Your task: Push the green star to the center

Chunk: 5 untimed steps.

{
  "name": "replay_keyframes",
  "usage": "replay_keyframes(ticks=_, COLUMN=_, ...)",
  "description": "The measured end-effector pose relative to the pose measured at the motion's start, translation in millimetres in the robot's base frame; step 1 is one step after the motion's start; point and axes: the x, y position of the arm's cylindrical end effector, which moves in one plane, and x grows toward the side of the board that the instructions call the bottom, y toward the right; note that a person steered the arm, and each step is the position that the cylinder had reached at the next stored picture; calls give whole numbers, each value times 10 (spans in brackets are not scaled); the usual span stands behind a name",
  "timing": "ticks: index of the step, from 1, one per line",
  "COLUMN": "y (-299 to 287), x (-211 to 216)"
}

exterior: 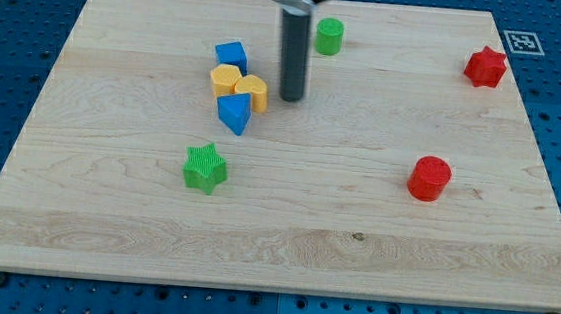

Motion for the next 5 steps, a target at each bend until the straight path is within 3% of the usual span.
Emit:
replay_keyframes(ticks=1, y=475, x=516)
replay_keyframes(ticks=3, y=171, x=1503)
replay_keyframes(ticks=5, y=150, x=1574)
